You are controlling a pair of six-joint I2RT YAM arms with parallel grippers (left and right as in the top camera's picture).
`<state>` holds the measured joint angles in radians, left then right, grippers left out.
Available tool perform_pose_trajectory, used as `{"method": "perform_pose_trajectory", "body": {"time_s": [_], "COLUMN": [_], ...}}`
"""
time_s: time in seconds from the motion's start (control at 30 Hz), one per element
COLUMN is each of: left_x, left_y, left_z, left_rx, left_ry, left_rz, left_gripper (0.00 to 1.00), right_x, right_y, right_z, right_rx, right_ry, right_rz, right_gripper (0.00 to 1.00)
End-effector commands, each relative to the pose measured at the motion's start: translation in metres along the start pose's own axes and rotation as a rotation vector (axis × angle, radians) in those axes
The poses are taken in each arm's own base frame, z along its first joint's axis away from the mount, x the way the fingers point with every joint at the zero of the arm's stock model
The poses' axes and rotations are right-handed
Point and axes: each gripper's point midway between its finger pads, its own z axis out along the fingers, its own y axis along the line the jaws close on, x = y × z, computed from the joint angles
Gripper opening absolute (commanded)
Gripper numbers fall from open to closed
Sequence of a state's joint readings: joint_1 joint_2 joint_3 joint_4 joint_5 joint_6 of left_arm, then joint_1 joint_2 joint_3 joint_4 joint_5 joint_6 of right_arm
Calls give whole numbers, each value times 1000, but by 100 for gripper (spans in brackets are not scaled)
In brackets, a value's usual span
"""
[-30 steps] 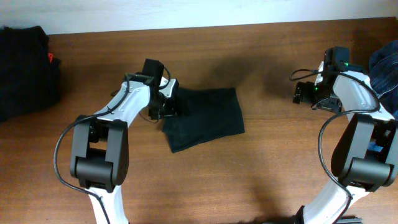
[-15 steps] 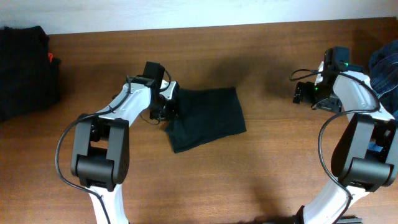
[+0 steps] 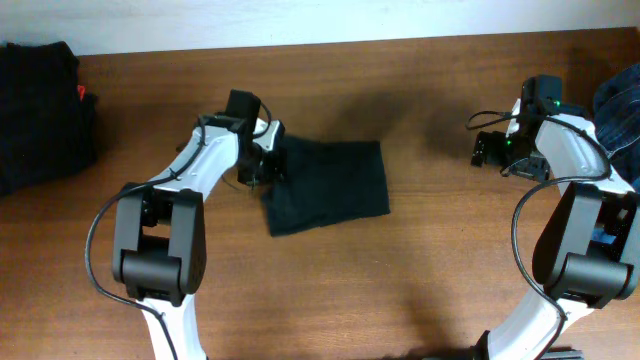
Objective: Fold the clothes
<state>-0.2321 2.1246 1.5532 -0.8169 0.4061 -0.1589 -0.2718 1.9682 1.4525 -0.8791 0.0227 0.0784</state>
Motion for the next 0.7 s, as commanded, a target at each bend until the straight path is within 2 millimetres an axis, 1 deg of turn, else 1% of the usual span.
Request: {"method": "perform_pose_trajectory", "body": {"time_s": [0.0,0.1,0.2,0.33,0.4,0.43,0.5,0.57,0.63,0.67], "left_x": [-21,-27,-28,-23,-17,-14,-6,2,11,16], "left_y": [6,9,7,9,12,16,23,26,29,30], "left_z": [-17,-29,-32,-31,-31,-31,-28,-22,-13,-9], "left_rx": [-74,-121,-121,-124,-147,-167,-214,-223,-223,-222], "left_ry": [-51,-57,-59,-38,-15,-4,21,43,62,73], "left_rz": [28,56,57,49,42,38,35,32,23,23], "left_gripper": [0,0,0,1,6,14,36,46,62,67], "right_x": [-7,-7,-7,-7,-7,-7,-7,-7,-7,-7], "right_y": [-3,-3,-3,-3,-3,-3,-3,-3,-3,-3], "right_z": [-10,-10,-10,-10,-10,-10,-10,-10,-10,-10], "right_rx": [11,10,10,10,10,10,10,10,10,10], "right_ry": [-33,-33,-33,-33,-33,-33,-32,-32,-30,-30], "right_rz": [5,5,5,5,5,5,5,5,5,5], "right_gripper": [99,99,99,99,99,99,99,99,99,99]}}
